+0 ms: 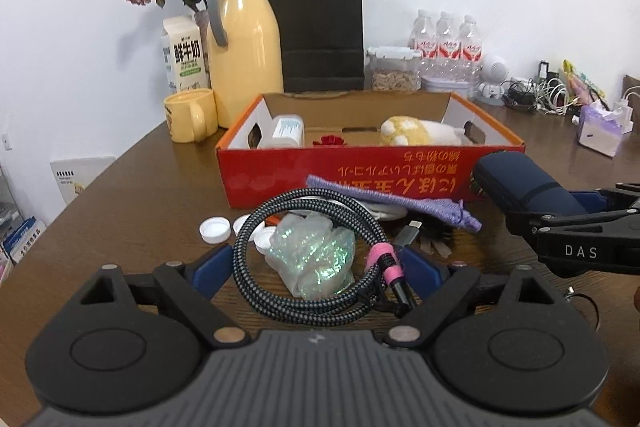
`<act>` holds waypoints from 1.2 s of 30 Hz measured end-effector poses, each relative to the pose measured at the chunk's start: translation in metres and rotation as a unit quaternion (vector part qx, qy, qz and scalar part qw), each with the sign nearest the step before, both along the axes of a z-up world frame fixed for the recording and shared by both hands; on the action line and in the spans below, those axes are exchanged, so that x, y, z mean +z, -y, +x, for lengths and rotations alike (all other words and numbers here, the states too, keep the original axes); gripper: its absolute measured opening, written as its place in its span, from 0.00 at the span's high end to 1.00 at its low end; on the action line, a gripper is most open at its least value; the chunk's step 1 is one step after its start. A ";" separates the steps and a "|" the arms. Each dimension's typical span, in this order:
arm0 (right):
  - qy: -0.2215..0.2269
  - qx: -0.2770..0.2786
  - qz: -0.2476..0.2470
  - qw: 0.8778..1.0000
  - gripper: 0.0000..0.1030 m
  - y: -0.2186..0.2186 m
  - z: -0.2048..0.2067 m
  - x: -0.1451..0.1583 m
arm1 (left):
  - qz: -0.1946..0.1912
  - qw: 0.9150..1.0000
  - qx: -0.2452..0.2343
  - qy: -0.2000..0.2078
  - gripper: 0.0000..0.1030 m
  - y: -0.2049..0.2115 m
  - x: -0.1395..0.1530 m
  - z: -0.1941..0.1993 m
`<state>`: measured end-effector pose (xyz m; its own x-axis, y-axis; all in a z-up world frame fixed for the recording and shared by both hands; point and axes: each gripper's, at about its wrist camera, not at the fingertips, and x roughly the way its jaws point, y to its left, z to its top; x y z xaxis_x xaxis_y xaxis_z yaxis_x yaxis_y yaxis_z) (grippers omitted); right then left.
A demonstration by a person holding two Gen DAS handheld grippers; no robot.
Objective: Organize objects
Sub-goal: 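Carry the cable and navy pouch into the box and open both grippers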
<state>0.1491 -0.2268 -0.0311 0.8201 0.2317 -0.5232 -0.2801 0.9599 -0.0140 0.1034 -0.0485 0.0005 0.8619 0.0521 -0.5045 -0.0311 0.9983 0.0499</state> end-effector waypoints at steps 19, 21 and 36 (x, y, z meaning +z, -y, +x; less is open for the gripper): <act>0.053 0.016 -0.004 0.998 0.40 -0.024 0.032 0.056 | -0.001 0.998 -0.031 0.054 0.11 -0.004 0.069 0.057; 0.052 0.016 -0.005 0.999 0.40 -0.029 0.047 0.059 | -0.005 0.998 -0.034 0.052 0.11 -0.005 0.070 0.074; 0.017 0.001 -0.006 1.000 0.40 -0.057 0.162 0.043 | -0.054 0.998 0.000 0.017 0.11 -0.015 0.051 0.195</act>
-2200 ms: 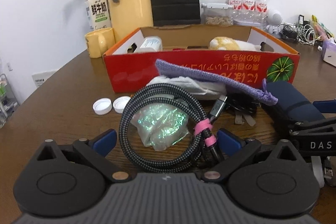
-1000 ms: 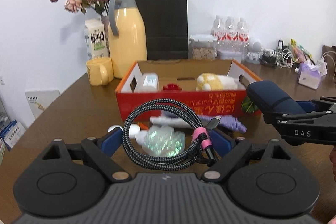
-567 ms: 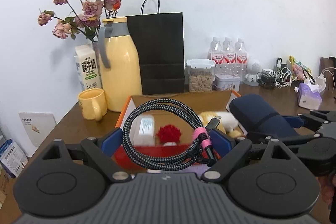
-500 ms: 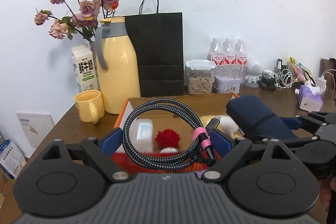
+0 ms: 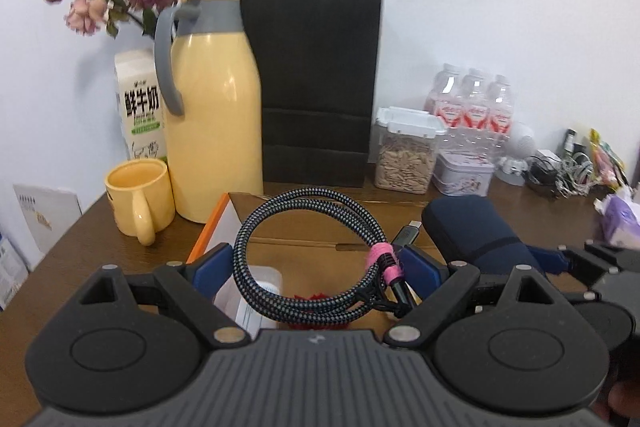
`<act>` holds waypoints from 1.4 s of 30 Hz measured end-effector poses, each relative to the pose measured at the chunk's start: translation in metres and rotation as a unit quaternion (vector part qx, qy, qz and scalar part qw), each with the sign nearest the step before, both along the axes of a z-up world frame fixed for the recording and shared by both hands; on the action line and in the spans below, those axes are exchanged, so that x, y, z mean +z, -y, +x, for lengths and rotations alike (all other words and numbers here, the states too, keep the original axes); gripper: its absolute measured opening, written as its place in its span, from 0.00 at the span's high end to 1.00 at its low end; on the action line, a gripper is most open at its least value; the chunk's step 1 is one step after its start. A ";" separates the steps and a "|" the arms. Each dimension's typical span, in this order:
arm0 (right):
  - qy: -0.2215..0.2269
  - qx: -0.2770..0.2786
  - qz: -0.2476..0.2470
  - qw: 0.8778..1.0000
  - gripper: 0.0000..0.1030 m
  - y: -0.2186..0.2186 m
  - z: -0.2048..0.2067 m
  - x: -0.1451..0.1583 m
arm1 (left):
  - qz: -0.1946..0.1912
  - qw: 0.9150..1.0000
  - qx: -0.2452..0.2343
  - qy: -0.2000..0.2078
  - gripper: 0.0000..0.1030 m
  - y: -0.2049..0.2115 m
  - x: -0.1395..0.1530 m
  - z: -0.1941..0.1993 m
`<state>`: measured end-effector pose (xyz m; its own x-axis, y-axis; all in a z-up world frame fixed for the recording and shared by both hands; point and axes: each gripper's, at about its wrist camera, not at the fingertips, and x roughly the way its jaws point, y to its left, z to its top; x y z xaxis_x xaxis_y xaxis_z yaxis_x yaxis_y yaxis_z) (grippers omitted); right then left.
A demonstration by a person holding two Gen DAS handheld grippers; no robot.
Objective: Organize objects
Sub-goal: 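Carry the cable and navy pouch into the box and open both grippers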
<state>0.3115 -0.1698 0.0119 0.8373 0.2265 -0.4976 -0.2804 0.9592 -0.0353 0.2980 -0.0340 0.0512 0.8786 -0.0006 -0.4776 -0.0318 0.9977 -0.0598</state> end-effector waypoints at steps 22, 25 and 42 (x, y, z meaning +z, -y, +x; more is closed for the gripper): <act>-0.023 -0.014 0.010 1.000 0.00 0.006 0.044 -0.017 | 0.011 0.999 0.032 0.001 0.00 -0.004 -0.021 0.046; -0.025 -0.014 0.010 1.000 0.00 0.006 0.043 -0.018 | 0.011 0.999 0.033 -0.001 0.00 -0.004 -0.021 0.046; 0.005 -0.004 0.005 1.000 0.00 0.002 0.012 0.002 | 0.012 0.999 0.027 0.038 0.00 -0.009 0.003 0.003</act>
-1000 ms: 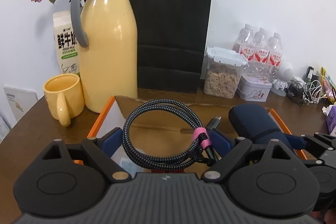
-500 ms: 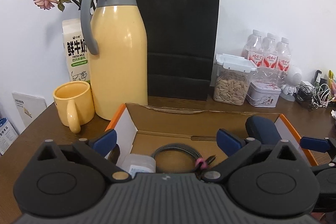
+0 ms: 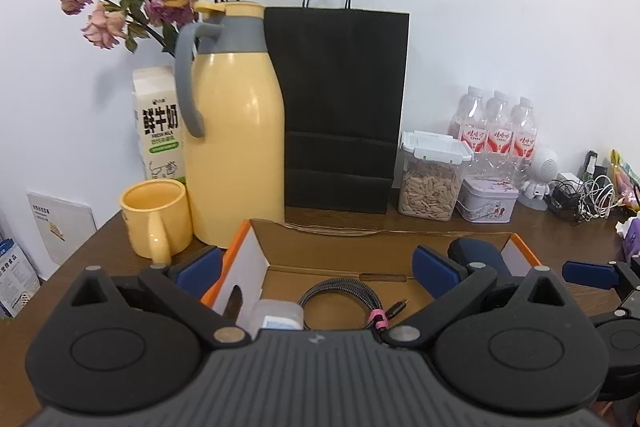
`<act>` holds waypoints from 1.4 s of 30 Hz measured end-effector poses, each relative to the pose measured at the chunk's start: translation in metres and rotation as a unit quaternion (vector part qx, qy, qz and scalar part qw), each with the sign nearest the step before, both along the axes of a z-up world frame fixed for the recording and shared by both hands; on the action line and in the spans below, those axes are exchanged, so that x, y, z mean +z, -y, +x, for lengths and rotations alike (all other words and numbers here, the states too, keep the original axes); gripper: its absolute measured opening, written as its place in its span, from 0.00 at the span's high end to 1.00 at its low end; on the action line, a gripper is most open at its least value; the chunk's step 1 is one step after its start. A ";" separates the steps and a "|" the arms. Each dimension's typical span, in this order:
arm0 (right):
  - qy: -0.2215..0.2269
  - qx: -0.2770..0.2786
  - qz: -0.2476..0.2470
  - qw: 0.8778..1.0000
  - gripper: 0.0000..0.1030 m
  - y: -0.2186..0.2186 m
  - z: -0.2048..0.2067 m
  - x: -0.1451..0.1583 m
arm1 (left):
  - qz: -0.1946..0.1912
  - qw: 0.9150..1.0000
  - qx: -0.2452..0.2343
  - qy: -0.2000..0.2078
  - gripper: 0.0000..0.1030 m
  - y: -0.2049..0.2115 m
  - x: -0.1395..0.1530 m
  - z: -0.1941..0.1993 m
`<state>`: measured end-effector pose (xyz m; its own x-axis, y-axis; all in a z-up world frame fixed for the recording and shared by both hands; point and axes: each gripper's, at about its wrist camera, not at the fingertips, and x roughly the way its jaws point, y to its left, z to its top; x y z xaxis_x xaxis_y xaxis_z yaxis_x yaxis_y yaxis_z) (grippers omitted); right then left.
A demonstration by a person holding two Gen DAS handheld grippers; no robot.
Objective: Organize objects
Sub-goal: 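Carry the cable and navy pouch into the box and open both grippers, then grasp the sparkly plastic bag with the left gripper while the right grasps the purple cloth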
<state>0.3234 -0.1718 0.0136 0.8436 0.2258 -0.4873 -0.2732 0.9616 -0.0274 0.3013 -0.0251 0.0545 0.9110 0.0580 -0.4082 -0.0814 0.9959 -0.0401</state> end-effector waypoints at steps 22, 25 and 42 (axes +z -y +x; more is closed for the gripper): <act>0.010 0.007 -0.013 1.000 0.00 0.007 -0.101 0.016 | 0.021 0.999 0.032 -0.005 0.00 -0.038 0.014 -0.100; 0.007 0.010 -0.015 1.000 0.00 0.006 -0.114 0.013 | 0.025 0.999 0.032 -0.012 0.00 -0.041 0.009 -0.112; -0.028 0.033 -0.028 0.999 0.00 0.001 -0.155 -0.017 | 0.014 0.996 -0.028 -0.081 0.00 -0.041 -0.048 -0.150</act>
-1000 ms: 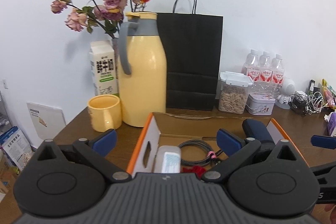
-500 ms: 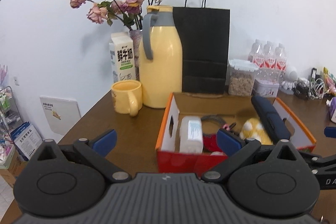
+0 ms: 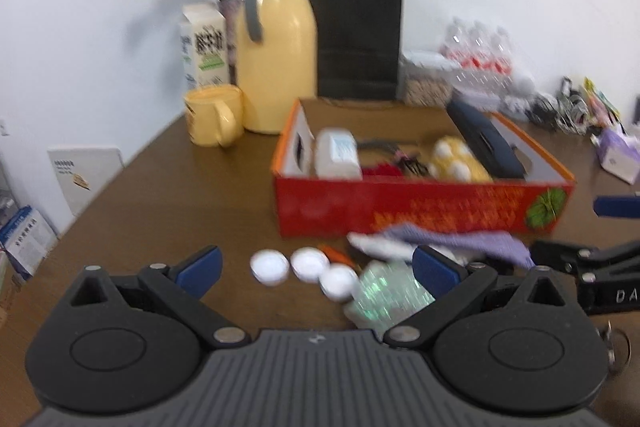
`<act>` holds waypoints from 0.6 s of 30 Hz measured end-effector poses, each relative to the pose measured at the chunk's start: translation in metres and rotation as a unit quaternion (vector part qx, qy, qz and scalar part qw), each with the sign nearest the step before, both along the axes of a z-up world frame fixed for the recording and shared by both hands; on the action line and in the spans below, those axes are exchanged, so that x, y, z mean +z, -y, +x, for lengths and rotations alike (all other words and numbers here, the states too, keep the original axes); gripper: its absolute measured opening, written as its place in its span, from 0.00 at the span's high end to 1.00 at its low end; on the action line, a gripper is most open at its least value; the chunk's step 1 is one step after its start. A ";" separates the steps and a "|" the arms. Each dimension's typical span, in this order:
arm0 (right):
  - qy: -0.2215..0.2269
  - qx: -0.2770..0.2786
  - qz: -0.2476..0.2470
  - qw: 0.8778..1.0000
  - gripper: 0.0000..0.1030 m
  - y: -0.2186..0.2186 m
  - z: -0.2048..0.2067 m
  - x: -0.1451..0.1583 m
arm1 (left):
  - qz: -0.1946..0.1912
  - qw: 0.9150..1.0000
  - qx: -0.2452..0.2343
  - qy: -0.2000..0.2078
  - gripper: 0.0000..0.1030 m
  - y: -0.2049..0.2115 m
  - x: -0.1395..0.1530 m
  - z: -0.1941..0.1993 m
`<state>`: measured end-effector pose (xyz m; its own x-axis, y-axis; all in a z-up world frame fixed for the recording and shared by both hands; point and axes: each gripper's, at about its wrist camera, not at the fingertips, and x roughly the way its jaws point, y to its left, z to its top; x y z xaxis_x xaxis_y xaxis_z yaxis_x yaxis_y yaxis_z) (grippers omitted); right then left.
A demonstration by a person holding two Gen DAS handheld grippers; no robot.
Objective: Organize objects
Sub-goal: 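Grasp the sparkly plastic bag with the left gripper while the right grasps the purple cloth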
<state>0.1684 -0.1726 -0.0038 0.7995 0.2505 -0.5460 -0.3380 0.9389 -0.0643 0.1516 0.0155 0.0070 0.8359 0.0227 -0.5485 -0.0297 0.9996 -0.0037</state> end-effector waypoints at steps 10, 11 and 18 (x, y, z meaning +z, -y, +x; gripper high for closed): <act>-0.020 0.000 -0.001 1.000 0.00 0.004 -0.003 -0.016 | -0.004 0.999 -0.027 -0.034 0.00 0.024 -0.032 0.017; -0.020 -0.001 0.000 1.000 0.00 0.004 -0.003 -0.016 | -0.007 0.999 -0.030 -0.032 0.01 0.025 -0.034 0.017; -0.026 0.007 0.001 1.000 0.00 -0.001 0.002 -0.019 | -0.024 0.998 -0.053 -0.028 0.58 0.023 -0.034 0.013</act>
<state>0.1699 -0.1720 -0.0225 0.7665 0.2629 -0.5860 -0.3547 0.9339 -0.0449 0.1641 -0.0078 -0.0269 0.8001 -0.0921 -0.5927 0.0753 0.9957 -0.0532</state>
